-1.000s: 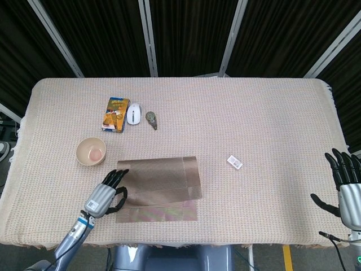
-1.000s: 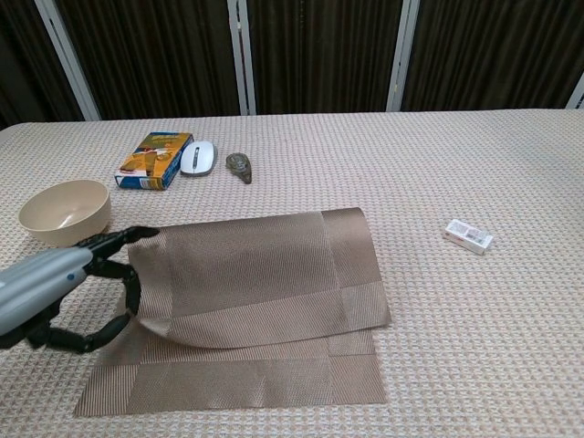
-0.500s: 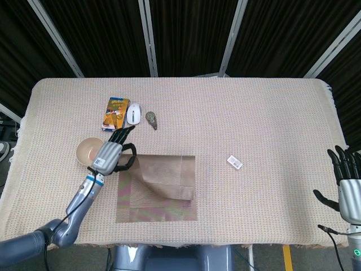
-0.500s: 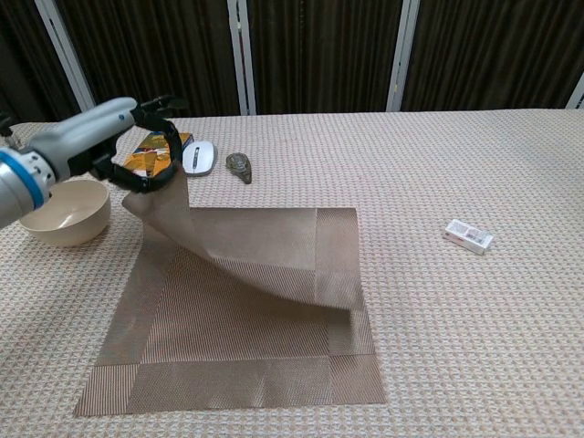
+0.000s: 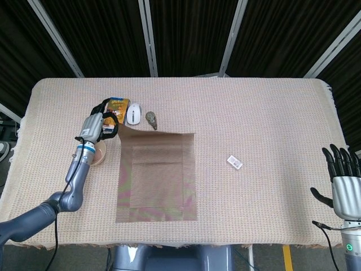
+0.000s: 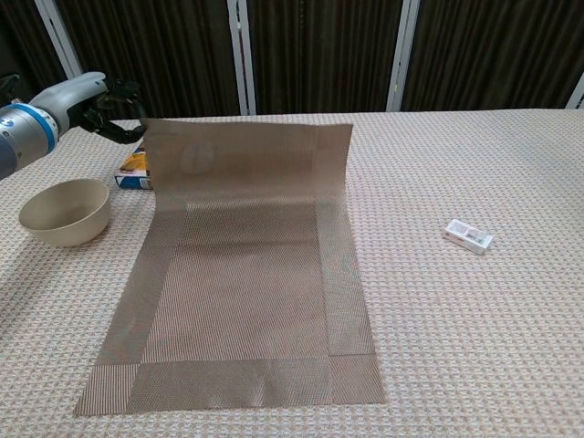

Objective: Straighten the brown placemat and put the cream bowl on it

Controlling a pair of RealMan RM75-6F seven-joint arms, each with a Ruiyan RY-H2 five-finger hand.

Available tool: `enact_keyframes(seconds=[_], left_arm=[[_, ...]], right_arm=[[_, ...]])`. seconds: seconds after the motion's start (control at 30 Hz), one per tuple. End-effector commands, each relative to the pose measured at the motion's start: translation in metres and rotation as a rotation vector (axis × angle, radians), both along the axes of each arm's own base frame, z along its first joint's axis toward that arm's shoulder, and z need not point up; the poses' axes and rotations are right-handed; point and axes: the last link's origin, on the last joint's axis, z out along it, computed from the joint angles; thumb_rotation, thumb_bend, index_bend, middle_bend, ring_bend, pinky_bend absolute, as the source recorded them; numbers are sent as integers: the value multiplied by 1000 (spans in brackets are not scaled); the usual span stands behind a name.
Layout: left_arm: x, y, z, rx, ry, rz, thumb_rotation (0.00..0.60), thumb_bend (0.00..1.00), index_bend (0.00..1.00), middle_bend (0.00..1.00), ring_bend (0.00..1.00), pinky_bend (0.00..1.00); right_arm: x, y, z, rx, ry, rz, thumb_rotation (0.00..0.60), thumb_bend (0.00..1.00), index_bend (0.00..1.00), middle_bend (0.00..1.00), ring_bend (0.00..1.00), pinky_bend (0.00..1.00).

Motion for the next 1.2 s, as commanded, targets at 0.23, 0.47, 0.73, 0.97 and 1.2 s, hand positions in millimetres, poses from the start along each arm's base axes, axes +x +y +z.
enact_keyframes(seconds=[0.23,0.47,0.73,0.97,1.2], left_arm=[[-23,2,26,142,79,-36,600,0,0,0,0,0],[-41,-42,80,223,315,-103,600,0,0,0,0,0],[-59,-117,116,215,459,1,600,0,0,0,0,0],[-71,-173,131,269,547,97,600,0,0,0,0,0],[-72,-209,146,264,554,131,600,0,0,0,0,0]], right_arm=[[0,-1,-9,35,11,-4,600,0,0,0,0,0],[5,1,-26,135,4,13,600,0,0,0,0,0],[27,4,-63,320,21,112,600,0,0,0,0,0],[52,-2,-97,546,183,266,600,0,0,0,0,0],[108,-5,-142,768,174,456,600,0,9,0,0,0]])
